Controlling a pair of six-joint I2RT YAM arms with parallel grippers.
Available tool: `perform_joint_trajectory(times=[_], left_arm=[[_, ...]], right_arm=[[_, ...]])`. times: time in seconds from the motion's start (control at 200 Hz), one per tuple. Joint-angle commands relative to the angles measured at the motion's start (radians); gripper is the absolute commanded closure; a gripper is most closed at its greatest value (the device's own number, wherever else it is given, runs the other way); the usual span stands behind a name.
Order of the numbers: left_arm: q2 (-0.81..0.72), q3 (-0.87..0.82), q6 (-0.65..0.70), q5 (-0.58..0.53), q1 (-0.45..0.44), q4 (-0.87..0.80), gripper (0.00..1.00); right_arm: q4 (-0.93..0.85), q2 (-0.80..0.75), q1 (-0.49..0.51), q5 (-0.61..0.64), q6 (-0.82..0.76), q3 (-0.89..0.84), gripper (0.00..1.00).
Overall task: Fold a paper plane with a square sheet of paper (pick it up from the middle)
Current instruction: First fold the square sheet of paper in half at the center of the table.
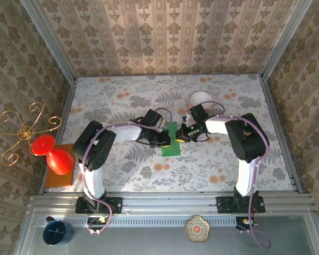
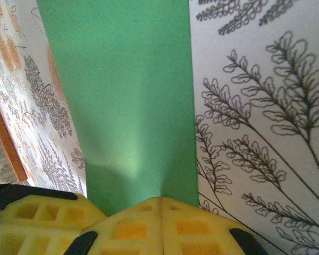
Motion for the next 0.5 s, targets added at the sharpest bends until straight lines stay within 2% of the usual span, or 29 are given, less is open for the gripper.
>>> perform_joint_trajectory(times=[0.0, 0.265, 0.495], left_arm=[[0.025, -0.038, -0.047, -0.006, 0.023, 0.025, 0.99], [0.011, -0.140, -0.100, 0.007, 0.058, 0.087, 0.99], [-0.106, -0.285, -0.130, 0.023, 0.117, 0.098, 0.98]], right_arm=[[-0.164, 0.135, -0.026, 0.307, 0.010, -0.079, 0.91], [-0.170, 0.140, -0.027, 0.333, 0.012, -0.087, 0.91], [-0.180, 0.141, -0.026, 0.355, 0.014, -0.086, 0.92]])
